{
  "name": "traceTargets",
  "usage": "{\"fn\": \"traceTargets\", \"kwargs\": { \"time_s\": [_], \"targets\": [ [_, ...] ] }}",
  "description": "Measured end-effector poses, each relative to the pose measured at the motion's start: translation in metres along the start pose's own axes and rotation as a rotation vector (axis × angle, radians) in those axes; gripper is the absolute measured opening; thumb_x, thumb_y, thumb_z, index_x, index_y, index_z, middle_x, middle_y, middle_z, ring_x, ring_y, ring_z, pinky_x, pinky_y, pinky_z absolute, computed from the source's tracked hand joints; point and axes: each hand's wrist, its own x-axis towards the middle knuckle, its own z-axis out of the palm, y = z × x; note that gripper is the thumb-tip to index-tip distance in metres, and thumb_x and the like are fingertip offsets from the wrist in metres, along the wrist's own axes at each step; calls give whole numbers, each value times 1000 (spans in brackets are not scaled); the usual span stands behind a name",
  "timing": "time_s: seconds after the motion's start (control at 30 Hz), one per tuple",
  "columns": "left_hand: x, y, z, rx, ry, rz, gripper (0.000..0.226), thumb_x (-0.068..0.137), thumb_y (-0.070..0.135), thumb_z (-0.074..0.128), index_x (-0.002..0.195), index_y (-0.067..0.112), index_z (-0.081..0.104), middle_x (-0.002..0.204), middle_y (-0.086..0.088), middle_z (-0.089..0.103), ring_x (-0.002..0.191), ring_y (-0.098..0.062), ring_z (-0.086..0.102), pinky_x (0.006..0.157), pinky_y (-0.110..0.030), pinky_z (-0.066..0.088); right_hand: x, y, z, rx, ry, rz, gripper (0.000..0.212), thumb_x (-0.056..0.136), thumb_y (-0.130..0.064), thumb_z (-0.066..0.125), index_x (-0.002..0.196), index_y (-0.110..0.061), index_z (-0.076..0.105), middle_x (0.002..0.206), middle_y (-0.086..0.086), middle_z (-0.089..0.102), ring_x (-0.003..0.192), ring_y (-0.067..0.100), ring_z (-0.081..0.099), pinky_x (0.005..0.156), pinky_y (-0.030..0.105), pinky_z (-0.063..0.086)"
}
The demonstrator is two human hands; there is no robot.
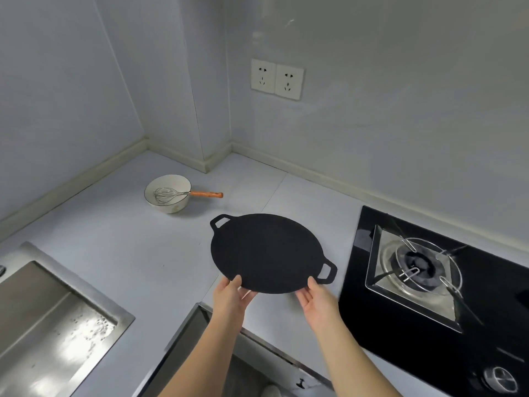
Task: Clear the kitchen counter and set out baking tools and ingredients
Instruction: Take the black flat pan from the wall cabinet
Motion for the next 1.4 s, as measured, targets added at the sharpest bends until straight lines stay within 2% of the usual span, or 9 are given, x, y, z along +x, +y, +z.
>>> {"fn": "traceTargets", "kwargs": {
  "time_s": [0.13, 0.3, 0.4, 0.53, 0.97, 1.13, 1.23, 1.33, 1.4],
  "targets": [
    [30, 4, 7, 116, 171, 12, 18, 97, 2, 47, 92, 10, 62, 97, -6, 66, 88, -25, 68, 81, -36, 54, 35, -12, 20, -43, 8, 8, 17, 96, -4, 55, 111, 2, 60, 108, 17, 66, 93, 25, 66, 78, 36, 54],
    [61, 17, 11, 181, 266, 23, 20, 92, -1, 54, 110, 4, 55, 96, -14, 67, 80, -26, 70, 66, -28, 55, 62, -25, 38, -115, 50, 52, 18, 96, 1, 52, 113, 2, 56, 113, 21, 61, 85, 25, 63, 71, 35, 53],
    [80, 27, 13, 247, 272, 9, 17, 90, -5, 53, 104, 1, 59, 95, -17, 68, 78, -28, 70, 61, -26, 54, 72, -33, 46, -175, 49, 89, 23, 97, 0, 49, 120, 5, 52, 119, 25, 55, 97, 32, 58, 87, 40, 49],
    [104, 34, 11, 335, 270, -11, 16, 89, -4, 53, 97, 1, 65, 86, -16, 71, 78, -31, 71, 73, -33, 56, 87, -40, 58, -191, 69, 61, 36, 98, -2, 48, 132, 9, 44, 133, 29, 48, 111, 38, 52, 94, 42, 47],
    [147, 67, 15, 487, 261, 50, 17, 91, 7, 53, 102, 13, 65, 83, 4, 65, 73, -23, 70, 78, -35, 55, 113, -45, 91, -409, 125, -21, 23, 95, 3, 46, 118, 6, 51, 112, 22, 57, 105, 30, 57, 92, 41, 49],
    [158, 74, 10, 512, 230, 39, 19, 92, 12, 54, 106, 13, 67, 74, -1, 68, 77, -25, 70, 89, -44, 54, 107, -46, 94, -488, 72, -33, 15, 97, 1, 46, 86, -5, 54, 105, 19, 59, 104, 32, 57, 96, 43, 48],
    [157, 76, 7, 529, 193, 38, 19, 93, 15, 56, 109, 12, 64, 81, -2, 67, 78, -25, 69, 87, -43, 55, 105, -44, 91, -454, 54, -46, 10, 97, -1, 46, 102, -1, 54, 100, 16, 61, 103, 33, 58, 96, 44, 48],
    [152, 77, 6, 561, 138, 60, 21, 91, 18, 58, 110, 8, 57, 91, -11, 67, 75, -25, 68, 79, -41, 58, 101, -41, 89, -418, 44, -69, 42, 95, -1, 51, 136, -4, 42, 113, 17, 61, 108, 33, 59, 96, 45, 49],
    [147, 76, 6, 590, 93, 68, 19, 90, 13, 56, 108, 7, 56, 92, -16, 67, 74, -27, 68, 71, -39, 59, 96, -40, 88, -416, 26, -97, 49, 92, -4, 58, 138, -7, 43, 120, 14, 62, 108, 29, 62, 89, 41, 52]
  ]
}}
